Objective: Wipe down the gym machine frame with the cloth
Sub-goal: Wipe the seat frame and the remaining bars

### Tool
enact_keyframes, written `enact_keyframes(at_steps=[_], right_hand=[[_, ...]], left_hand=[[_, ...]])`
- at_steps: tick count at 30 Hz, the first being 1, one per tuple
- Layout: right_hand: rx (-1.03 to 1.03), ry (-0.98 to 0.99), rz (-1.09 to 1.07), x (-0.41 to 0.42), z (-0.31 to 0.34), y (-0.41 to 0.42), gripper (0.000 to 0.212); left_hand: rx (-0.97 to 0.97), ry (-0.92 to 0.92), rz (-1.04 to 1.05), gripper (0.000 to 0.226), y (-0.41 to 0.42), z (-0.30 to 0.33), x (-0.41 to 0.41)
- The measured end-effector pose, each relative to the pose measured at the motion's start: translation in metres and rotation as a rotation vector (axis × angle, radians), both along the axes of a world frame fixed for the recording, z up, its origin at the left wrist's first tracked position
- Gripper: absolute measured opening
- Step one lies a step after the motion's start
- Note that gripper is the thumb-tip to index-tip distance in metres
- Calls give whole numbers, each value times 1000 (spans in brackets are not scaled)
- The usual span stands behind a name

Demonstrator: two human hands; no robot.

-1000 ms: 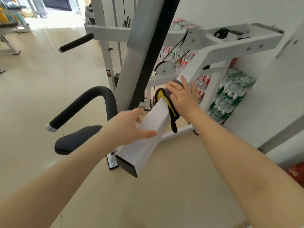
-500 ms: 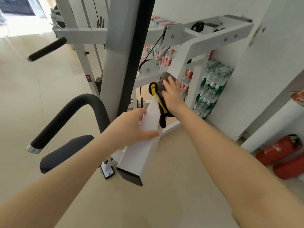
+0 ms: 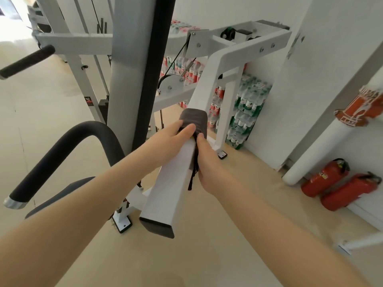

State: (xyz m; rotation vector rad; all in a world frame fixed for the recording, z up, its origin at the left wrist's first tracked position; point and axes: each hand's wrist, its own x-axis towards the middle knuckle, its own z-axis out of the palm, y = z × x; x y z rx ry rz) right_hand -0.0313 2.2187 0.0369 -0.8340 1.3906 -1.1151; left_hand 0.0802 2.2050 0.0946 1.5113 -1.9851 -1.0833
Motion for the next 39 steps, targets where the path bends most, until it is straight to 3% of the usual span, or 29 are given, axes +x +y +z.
enact_keyframes(at_steps=[4,9,14,17,20,23,28,33,37,39], right_hand=[[124,-150,-51,6,0,-24,64],[-59,59,-117,-4,18,-53,62],[-92,242,35,-15,17,-39,75],[-89,180,-1,-15,7,-26,71],[-47,141,-45,-14,11,-50,82],[-200,250,-21,-21,19,-78,87],[-249,193,106,-45,25,-94,85],[-415,469,243,-31,4,-64,86],[-249,588,145,-39,18,-104,89],[-263,815,152,-45,25,-120,88]], left_hand=[[18,-37,-6,55,-4,-2,5],[37,18,5,47,-6,-3,2],[59,70,2,42,-5,-8,3],[77,9,7,39,-6,-12,6],[71,-95,33,56,-9,-11,8],[105,-165,104,80,-11,-8,6],[179,-304,69,46,-10,-3,4],[197,-347,164,41,-5,-2,-4],[230,-317,217,37,-2,3,-9],[220,-301,260,34,2,4,-12]])
